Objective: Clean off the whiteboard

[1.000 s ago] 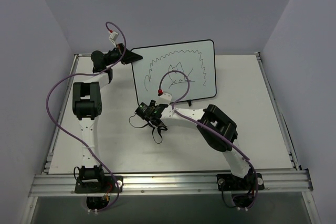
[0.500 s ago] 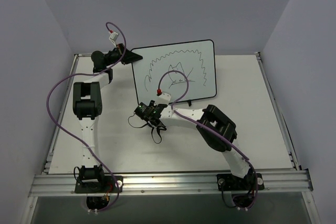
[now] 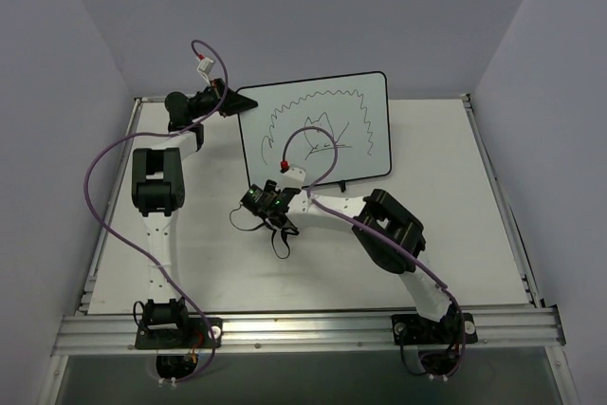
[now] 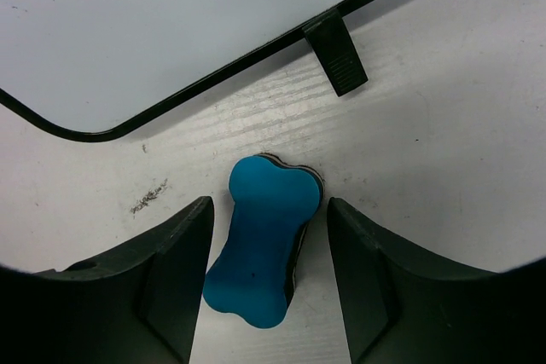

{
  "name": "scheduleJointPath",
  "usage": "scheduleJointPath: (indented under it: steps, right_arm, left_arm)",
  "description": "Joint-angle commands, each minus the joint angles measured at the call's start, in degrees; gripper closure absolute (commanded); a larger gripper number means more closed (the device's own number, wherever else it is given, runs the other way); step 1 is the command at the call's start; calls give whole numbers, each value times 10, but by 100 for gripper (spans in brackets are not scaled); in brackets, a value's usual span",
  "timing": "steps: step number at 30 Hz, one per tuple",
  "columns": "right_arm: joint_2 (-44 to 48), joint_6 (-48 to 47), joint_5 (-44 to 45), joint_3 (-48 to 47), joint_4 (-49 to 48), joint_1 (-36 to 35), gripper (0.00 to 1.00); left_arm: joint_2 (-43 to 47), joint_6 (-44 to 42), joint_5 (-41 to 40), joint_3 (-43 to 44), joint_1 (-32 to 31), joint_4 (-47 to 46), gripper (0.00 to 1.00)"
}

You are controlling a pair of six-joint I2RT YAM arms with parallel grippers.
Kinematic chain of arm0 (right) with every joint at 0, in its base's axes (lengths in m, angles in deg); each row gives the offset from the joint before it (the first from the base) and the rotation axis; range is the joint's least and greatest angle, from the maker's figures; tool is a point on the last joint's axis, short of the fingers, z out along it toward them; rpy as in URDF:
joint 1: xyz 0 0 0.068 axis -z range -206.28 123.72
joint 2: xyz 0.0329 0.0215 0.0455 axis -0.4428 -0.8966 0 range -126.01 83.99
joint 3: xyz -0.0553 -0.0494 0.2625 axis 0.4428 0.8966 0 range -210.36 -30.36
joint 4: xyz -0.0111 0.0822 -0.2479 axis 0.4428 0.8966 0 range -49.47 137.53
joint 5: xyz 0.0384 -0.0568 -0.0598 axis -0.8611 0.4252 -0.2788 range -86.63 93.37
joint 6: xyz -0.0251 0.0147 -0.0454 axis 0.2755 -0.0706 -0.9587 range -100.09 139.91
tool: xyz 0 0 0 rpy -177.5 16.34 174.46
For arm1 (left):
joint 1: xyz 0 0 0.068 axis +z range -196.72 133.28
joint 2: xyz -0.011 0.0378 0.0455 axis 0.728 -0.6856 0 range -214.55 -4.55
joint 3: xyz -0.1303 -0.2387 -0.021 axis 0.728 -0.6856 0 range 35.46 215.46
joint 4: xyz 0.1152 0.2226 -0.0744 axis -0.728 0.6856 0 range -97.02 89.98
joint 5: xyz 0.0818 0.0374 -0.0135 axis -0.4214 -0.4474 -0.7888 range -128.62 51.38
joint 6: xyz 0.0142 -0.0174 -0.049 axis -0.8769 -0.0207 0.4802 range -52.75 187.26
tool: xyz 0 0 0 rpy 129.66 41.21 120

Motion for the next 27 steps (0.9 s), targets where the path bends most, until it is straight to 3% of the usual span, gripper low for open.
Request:
scheduleJointPath:
  steps: [1,27]
  right_arm:
    - [-9,1,8,-14,24,-6,48]
    - [-33,38,26,-65,83,-14,64]
  left_arm:
    - [-2,-43,10,27,-5,-111,98]
    - [-9,-34,10,33,-4,-118,98]
